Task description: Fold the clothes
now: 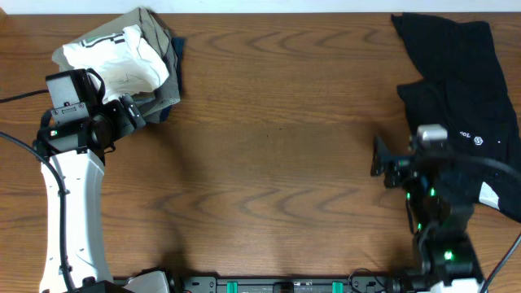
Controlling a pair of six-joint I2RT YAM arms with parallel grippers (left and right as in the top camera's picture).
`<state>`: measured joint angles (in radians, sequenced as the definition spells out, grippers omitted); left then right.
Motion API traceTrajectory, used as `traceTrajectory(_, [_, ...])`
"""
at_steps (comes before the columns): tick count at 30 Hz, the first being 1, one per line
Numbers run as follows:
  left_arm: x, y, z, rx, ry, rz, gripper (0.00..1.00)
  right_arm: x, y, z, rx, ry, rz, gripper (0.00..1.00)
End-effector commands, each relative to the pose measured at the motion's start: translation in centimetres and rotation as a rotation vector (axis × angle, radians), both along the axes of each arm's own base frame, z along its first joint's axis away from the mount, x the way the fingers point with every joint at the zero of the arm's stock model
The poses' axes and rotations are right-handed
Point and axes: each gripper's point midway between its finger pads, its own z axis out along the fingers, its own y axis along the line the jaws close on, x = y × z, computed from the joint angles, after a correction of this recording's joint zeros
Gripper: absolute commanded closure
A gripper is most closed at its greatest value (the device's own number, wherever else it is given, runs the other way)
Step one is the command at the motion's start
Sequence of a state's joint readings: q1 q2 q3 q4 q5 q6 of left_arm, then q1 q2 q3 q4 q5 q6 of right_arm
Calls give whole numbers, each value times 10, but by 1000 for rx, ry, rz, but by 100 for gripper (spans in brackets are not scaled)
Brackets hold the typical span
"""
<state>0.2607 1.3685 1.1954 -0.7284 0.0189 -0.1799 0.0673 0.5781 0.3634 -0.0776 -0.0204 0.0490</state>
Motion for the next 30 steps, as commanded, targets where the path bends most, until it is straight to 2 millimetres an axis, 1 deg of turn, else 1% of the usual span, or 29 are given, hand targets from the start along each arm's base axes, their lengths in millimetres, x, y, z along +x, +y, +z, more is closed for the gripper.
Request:
traceTrajectory(1, [0,1,0,3,3,4,2,-11,-3,-16,34,-37,-1,1])
traceTrajectory(6, [0,1,-1,2,3,4,2,-19,-6,-42,36,-87,-10,1])
traceTrajectory(12, [0,1,-1,3,3,4,2,-26,-8,-58,34,-119,-23,1])
traceTrajectory(16, [0,1,0,3,3,4,2,-30,-12,-55,30,-130,-44,1])
traceTrajectory(20, [0,1,-1,2,3,4,2,-36,-14,-64,27,-96,-54,1])
traceTrajectory(21, [0,1,0,3,2,3,2,-36,-14,-57,28,-127,-54,1])
traceTrajectory(24, [0,1,0,3,3,4,2,-38,-14,-47,31,-169,-53,1])
traceTrajectory(30, [0,1,0,2,3,3,2,-37,-14,-51,30,-152,-53,1])
